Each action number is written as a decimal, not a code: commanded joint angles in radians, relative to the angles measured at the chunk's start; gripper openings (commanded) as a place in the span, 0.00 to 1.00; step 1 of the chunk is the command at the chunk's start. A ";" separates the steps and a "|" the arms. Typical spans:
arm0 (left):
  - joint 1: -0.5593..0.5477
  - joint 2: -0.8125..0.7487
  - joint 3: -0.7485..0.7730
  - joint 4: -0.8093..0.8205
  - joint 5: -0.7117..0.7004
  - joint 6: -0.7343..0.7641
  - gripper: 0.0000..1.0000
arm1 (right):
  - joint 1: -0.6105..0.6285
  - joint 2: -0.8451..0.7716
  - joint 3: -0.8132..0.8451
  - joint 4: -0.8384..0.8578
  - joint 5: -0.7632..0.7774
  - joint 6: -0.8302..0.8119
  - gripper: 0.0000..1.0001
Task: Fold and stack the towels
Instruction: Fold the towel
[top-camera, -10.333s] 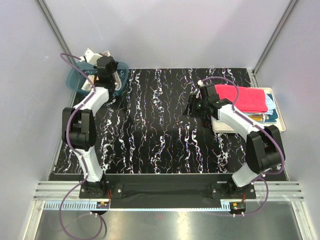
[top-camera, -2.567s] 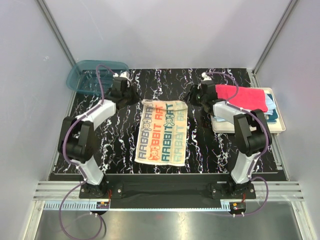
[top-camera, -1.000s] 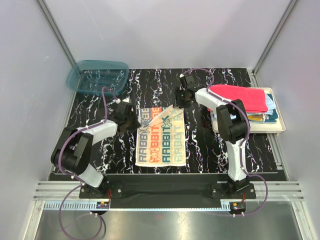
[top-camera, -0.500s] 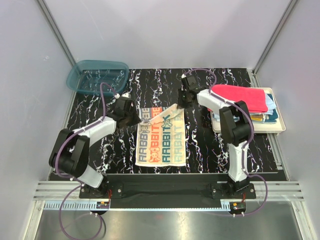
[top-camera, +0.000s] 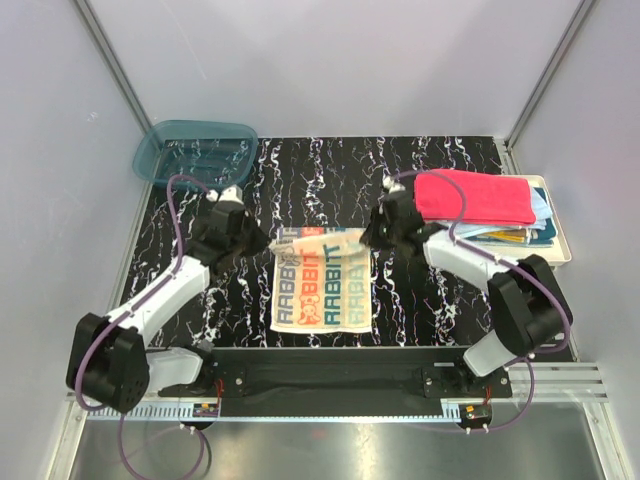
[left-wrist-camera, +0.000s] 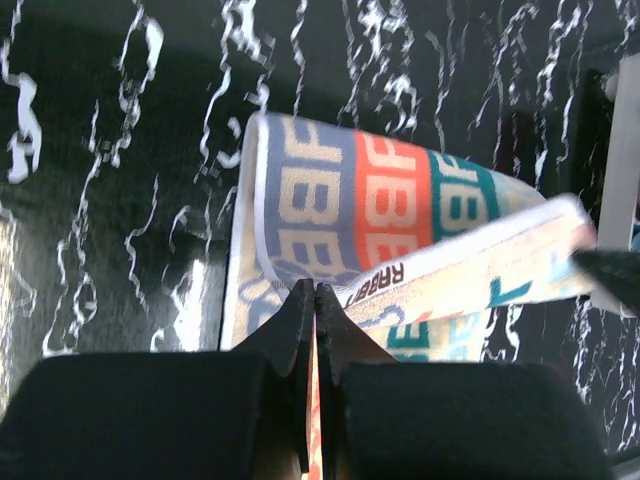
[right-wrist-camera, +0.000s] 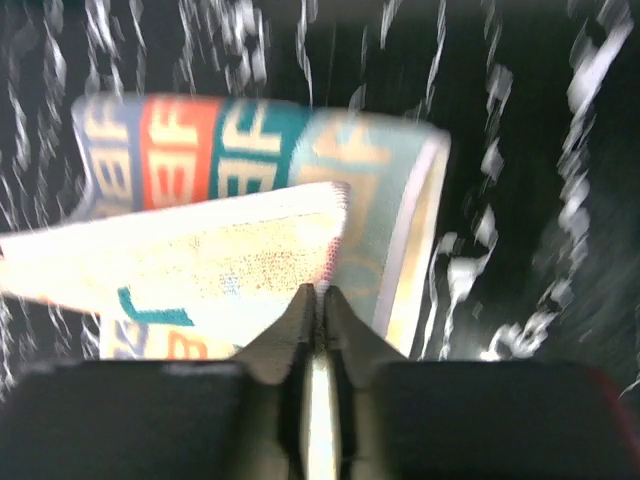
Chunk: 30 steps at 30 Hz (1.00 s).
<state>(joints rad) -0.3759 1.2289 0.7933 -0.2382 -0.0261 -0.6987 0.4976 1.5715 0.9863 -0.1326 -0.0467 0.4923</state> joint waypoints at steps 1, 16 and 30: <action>-0.004 -0.040 -0.122 0.010 0.020 -0.024 0.00 | 0.055 -0.060 -0.168 0.122 0.005 0.087 0.20; -0.029 -0.043 -0.296 0.135 0.110 0.001 0.13 | 0.064 -0.125 -0.124 -0.002 0.076 0.094 0.39; -0.029 -0.016 -0.279 0.128 0.121 0.010 0.13 | 0.065 0.179 0.083 -0.079 0.028 0.035 0.40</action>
<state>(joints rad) -0.4004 1.2129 0.4866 -0.1547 0.0734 -0.7040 0.5606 1.7367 1.0191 -0.1864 -0.0189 0.5537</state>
